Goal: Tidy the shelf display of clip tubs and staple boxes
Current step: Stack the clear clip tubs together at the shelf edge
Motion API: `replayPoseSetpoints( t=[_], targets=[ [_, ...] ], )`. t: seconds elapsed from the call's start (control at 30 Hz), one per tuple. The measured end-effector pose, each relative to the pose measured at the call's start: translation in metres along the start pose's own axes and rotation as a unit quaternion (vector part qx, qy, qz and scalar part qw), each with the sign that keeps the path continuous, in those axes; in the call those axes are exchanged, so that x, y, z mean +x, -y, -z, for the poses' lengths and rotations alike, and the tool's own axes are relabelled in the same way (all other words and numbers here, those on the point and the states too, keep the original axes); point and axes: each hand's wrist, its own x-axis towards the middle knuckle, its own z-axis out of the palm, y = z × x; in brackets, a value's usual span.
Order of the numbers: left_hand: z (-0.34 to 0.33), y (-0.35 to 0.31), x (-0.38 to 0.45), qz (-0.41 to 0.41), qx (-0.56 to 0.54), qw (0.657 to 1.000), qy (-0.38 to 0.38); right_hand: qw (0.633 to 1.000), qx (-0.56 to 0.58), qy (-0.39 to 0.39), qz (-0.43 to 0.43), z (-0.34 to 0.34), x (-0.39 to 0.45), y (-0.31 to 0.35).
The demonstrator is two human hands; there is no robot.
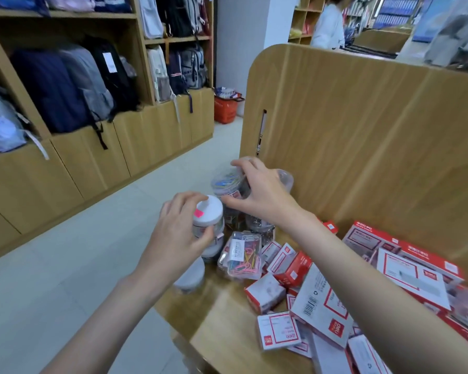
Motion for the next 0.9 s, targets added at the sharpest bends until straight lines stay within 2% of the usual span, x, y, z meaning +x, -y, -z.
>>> replayPoseSetpoints(
  t=[0.13,0.27,0.53,0.7,0.9],
  targets=[
    [-0.002,0.002,0.006,-0.002,-0.012,1.000,0.000,1.000,-0.027,0.004,0.014,0.000,-0.001,-0.002],
    [-0.002,0.004,0.008,-0.024,-0.008,1.000,0.009,0.999,0.019,-0.021,0.032,0.002,-0.001,-0.003],
    [-0.005,0.007,0.008,-0.037,-0.020,0.999,0.000,0.997,0.060,-0.050,0.004,0.003,0.007,0.001],
    [-0.011,0.012,-0.001,-0.053,-0.012,0.998,0.021,0.999,-0.022,-0.006,0.028,0.002,-0.001,-0.008],
    [-0.015,0.017,-0.003,-0.055,-0.016,0.998,0.020,0.995,-0.094,-0.012,0.043,0.003,-0.009,-0.009]
  ],
)
